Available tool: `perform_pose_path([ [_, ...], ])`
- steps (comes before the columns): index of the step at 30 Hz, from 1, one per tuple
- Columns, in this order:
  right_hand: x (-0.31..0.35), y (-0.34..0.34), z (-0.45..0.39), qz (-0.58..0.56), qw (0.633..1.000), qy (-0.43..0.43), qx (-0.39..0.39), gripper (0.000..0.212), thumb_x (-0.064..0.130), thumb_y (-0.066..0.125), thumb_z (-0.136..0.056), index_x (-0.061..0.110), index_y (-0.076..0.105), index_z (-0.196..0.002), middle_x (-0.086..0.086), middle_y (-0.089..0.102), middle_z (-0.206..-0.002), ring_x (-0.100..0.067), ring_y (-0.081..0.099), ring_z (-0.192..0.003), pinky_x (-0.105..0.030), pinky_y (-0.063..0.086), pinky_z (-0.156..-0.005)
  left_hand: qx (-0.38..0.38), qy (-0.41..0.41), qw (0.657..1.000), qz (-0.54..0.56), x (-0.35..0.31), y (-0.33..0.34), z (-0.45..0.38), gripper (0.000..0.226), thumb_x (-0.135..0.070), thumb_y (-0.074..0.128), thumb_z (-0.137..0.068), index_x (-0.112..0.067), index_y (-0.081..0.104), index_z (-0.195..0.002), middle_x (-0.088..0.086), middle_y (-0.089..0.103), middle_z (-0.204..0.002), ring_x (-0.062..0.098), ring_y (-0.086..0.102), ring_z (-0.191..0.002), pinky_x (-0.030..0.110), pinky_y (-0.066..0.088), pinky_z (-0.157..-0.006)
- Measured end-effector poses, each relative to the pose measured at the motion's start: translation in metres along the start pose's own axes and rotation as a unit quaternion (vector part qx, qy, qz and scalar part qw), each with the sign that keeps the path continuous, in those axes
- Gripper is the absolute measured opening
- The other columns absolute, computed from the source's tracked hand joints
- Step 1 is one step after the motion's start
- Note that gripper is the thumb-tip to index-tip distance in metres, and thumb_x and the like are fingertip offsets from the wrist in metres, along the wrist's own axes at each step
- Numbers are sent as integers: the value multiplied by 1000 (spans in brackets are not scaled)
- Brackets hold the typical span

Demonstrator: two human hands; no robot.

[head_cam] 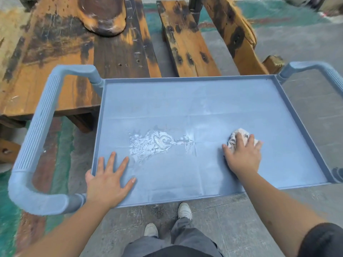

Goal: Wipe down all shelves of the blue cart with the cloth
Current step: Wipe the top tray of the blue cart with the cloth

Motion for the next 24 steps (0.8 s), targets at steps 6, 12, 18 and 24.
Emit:
perform_pose_path([
  [6,39,10,-5,-5,997,-73,20,75,62,46,-88,25,30,-151,-19,21,-160,-43,12,-146,-55,22,-113,18,7,999,-26,-1,0,0,88,-87,5,-73,-45,17,-150,-5,12,-162,34,15,-146,59,25,-97],
  [12,127,20,11,-23,978,-203,43,82,60,34,-82,21,25,-154,-16,25,-160,-41,14,-147,-52,25,-114,20,-5,999,30,-1,-11,0,101,-86,19,-74,-24,17,-153,-5,14,-162,25,15,-148,57,28,-102],
  [18,210,32,37,-19,946,-313,80,81,57,29,-82,20,24,-154,-14,21,-161,-38,13,-148,-51,26,-112,-47,9,976,213,9,-27,3,98,-73,39,-76,-11,22,-151,9,7,-162,26,2,-149,55,32,-107],
  [24,306,47,92,-63,839,-516,158,70,44,42,-87,19,31,-151,-1,37,-156,-28,23,-148,-47,28,-113,-125,-112,822,545,24,-38,-1,93,-61,39,-80,-5,15,-151,10,15,-159,12,13,-144,19,11,-114],
])
Point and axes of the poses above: each hand's wrist, its own z-axis away from the middle knuckle, its own y-axis out of the palm, x = y × z, the point moved 3 cm from there along -z, towards the middle knuckle
